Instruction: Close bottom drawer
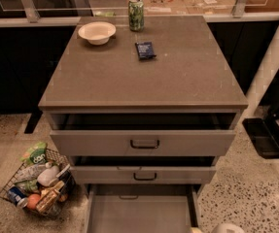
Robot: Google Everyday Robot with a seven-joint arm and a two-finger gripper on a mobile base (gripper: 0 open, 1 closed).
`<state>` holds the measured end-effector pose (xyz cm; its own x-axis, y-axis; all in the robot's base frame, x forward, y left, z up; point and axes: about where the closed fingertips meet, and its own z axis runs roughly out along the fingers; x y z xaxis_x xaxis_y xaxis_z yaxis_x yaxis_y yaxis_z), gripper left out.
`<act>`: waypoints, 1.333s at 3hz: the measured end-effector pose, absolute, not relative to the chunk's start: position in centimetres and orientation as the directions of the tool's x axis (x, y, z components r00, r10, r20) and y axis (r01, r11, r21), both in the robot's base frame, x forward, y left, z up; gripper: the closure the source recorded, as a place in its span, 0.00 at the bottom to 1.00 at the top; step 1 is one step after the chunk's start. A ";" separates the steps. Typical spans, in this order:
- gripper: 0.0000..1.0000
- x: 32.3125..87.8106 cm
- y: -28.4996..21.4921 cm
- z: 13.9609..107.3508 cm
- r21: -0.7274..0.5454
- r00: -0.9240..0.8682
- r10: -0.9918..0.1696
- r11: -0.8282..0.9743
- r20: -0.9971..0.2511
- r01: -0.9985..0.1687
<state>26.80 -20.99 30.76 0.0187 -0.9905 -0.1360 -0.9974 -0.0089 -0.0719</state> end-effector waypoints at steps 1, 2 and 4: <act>0.00 27.1 -19.7 28.4 -0.060 0.039 -0.986 -0.029 -0.163 -0.998; 0.20 27.0 -18.3 25.9 -0.051 0.045 -0.982 -0.036 -0.181 -0.998; 0.67 26.8 -17.4 23.3 -0.045 0.039 -0.987 -0.033 -0.157 -0.998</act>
Offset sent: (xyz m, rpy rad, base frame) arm 0.0020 0.0418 -0.0709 0.0608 0.0281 0.0434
